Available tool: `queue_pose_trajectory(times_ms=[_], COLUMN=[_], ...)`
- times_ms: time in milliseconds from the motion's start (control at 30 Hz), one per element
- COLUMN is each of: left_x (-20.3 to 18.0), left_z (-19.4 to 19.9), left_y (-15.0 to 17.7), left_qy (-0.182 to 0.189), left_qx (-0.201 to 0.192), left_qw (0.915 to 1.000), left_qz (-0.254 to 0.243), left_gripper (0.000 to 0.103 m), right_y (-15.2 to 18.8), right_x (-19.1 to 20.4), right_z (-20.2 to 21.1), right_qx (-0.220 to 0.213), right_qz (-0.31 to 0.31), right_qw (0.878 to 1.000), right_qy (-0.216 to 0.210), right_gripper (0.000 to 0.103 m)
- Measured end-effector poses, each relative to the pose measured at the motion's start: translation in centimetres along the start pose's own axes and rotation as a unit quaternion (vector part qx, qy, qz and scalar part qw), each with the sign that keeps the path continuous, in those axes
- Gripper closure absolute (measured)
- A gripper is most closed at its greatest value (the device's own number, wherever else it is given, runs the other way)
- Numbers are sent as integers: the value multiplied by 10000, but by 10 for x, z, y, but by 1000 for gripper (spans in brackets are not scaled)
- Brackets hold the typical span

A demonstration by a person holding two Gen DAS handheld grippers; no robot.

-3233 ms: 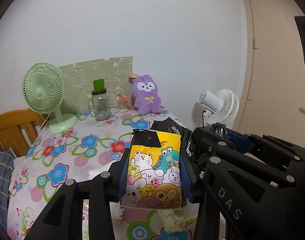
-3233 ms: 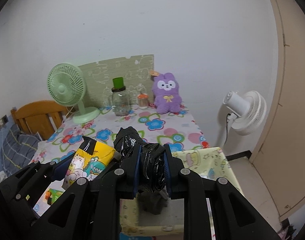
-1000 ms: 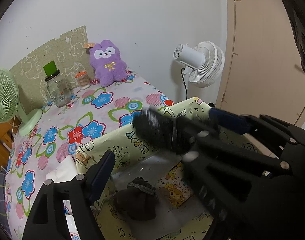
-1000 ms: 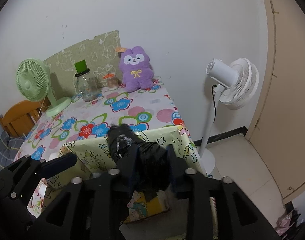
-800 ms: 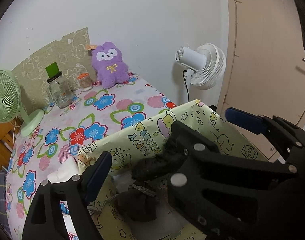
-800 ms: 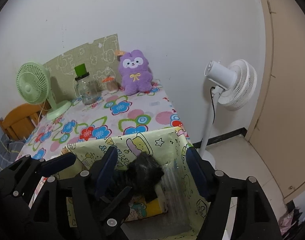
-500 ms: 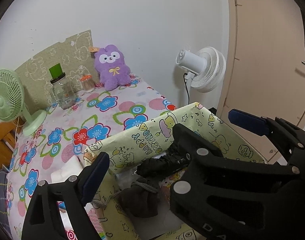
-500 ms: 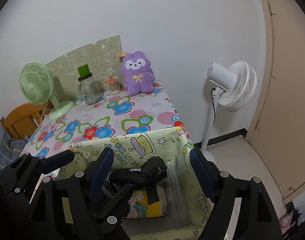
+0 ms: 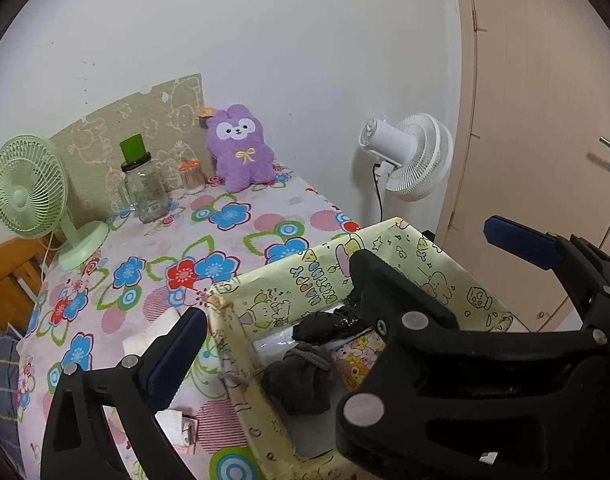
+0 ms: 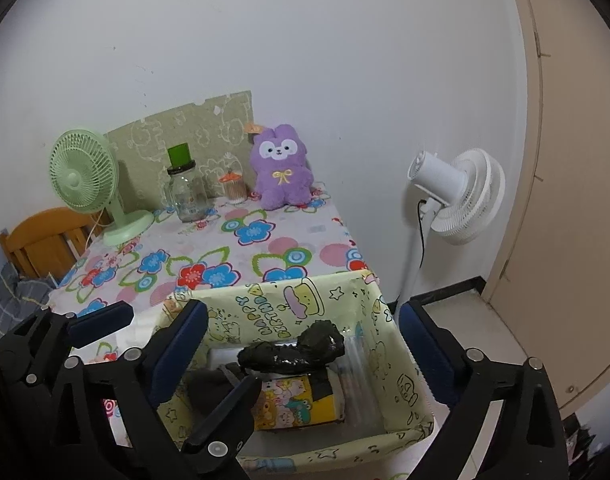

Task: Organize soft objects
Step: 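Withdraw both tools from the box back toward the remaining table items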

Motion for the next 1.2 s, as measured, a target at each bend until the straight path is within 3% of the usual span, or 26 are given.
queue_pose_trajectory(times_ms=[767,1200], left_x=[28,56], left_z=[55,83], left_y=[15,30], left_qy=[-195,-343], left_qx=[-532,-721], left_qw=[9983,9962], left_qz=[120,337], left_gripper=[1,1], right_y=[0,4], right_x=[45,84], right_z=[48,66], right_qx=[-298,-362], right_qz=[229,414], right_qw=[9992,9976], right_qy=[-115,-421], right_gripper=[0,0])
Point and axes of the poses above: each gripper's, at about its wrist camera, not at the fingertips, and z roughly against the way its jaws point, x to its left, y to its underside, the point moved 2 cm from there along -z, roughly the way its jaws point, and after that the axes turned 7 degrees about y, right-handed, at the moved point
